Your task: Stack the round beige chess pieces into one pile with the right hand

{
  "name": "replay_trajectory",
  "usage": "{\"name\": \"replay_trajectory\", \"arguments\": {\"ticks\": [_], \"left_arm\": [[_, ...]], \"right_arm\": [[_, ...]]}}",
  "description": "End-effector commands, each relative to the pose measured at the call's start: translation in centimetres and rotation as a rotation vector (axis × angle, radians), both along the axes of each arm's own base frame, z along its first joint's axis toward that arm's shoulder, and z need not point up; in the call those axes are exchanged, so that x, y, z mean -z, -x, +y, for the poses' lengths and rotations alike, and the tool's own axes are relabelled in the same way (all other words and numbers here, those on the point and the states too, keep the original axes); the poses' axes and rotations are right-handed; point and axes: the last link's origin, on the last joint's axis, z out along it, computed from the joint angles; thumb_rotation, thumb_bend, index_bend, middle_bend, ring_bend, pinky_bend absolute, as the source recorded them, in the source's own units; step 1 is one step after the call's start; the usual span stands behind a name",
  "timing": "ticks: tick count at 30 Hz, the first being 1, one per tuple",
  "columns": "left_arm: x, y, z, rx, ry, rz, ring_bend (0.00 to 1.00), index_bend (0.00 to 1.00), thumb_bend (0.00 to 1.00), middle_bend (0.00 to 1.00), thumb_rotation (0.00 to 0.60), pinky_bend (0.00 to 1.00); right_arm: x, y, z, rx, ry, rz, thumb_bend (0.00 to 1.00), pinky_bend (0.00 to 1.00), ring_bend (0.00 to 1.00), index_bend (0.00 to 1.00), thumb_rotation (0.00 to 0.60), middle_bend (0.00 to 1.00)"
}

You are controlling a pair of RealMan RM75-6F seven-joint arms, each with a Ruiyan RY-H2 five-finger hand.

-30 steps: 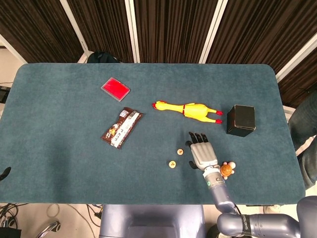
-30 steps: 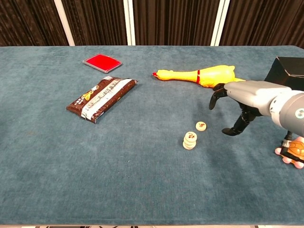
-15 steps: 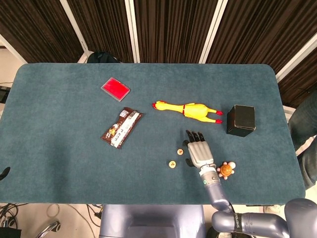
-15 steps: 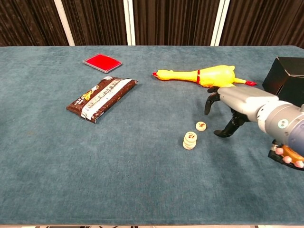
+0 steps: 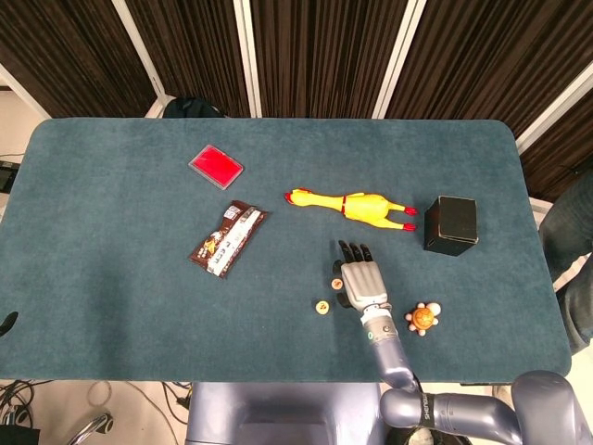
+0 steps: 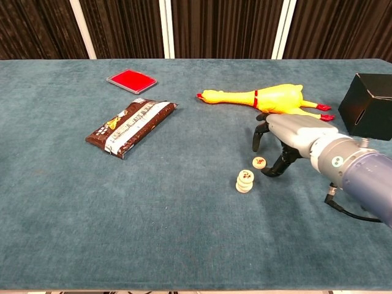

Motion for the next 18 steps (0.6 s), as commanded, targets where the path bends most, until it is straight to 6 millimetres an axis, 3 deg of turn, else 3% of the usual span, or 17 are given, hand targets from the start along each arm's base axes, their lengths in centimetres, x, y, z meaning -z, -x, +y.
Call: {"name": "replay_trajectory", "arguments": {"ticks": [1,18], "left_arm": [[0.02,-0.01,0.00,0.001,0.001,0.001,0.00,0.12,0.19,0.00,0.600,0.07],[-0.05,0.04,0.00,0.000,0.001,0.008,0.00,0.12,0.19,0.00,0.600,0.07]], "right_arm": [[0.19,-0.11,-0.08,0.005,-0.002,0.000,0.34,0.00,0.00,0.42,0.600,0.00],[0.72,0.12,-0.72,0.025,0.002,0.022,0.34,0.00,0.00,0.48,0.600,0.00]]}}
